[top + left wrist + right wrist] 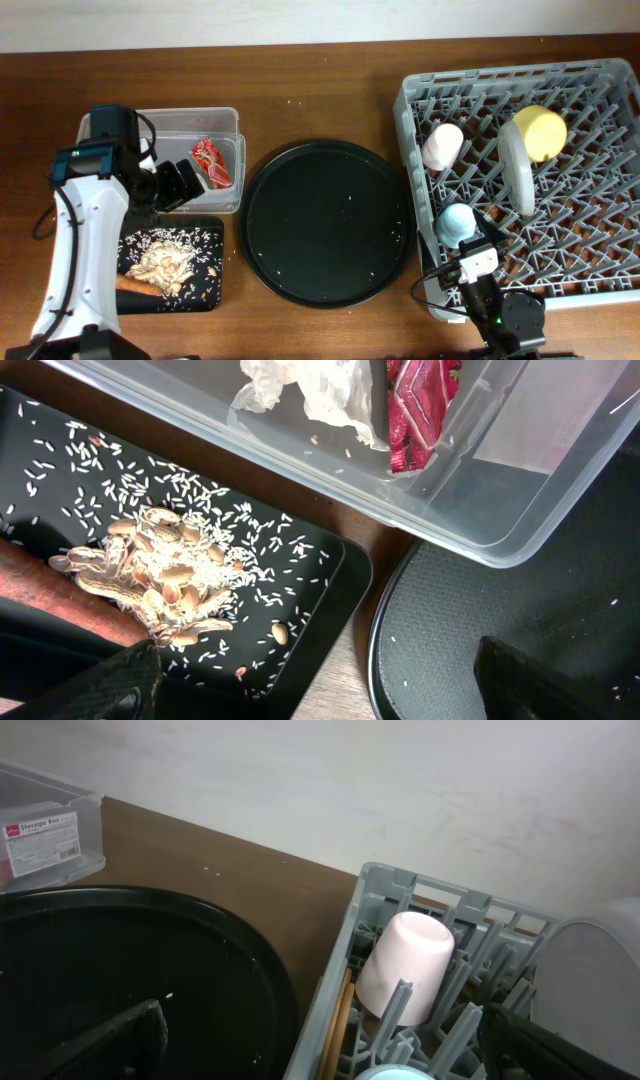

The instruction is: Sort waste into correct bins and load items into the dishwasher rack

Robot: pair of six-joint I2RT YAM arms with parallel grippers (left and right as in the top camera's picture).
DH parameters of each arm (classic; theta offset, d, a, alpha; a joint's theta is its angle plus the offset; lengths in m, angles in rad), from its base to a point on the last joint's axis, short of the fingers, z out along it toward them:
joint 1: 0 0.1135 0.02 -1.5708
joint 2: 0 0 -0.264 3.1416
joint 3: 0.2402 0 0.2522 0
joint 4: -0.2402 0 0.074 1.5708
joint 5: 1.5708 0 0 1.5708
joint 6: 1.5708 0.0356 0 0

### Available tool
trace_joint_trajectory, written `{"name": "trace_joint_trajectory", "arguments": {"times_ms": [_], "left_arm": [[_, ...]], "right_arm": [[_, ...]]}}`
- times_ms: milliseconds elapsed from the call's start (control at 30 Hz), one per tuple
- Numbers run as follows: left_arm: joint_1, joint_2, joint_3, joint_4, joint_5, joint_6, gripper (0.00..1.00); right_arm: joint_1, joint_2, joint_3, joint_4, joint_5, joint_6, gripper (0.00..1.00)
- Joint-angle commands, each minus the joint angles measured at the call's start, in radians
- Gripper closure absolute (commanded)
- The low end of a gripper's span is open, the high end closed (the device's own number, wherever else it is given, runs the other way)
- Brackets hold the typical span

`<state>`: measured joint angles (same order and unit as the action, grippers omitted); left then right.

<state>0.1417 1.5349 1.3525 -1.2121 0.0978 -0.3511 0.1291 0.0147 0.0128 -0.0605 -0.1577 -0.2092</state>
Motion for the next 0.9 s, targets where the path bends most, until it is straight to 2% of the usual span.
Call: {"name": "trace_joint_trajectory", "arguments": {"times_ms": [0,167,500,700,867], "left_arm": [[-0.002,-0.020,-0.006,0.000,-0.001,0.008,0.01],[-0.002,-0.109,-0.097,0.000,-0.001,0.008,0.01],[-0.002,-0.604,-0.422,0.018,-0.055,0.008,0.01],[-0.002,-0.910,-0.700,0.361,-0.052,-0.120,0.01],[-0.034,-1.107,-0.916,0.640,-0.039,-0.130,0.01]], "right_arm": [[0.008,-0.008,-0.007,-0.004,0.013,0.009,0.02],[0.008,-0.008,-0.007,-0.004,0.013,0.008,0.02],[0.008,-0.008,-0.007,-0.004,0.013,0.008,0.02],[0.008,-0.008,-0.007,-0.004,0.013,0.008,0.02],[0.008,-0.007,-0.007,-0.004,0.013,0.008,0.02]]}}
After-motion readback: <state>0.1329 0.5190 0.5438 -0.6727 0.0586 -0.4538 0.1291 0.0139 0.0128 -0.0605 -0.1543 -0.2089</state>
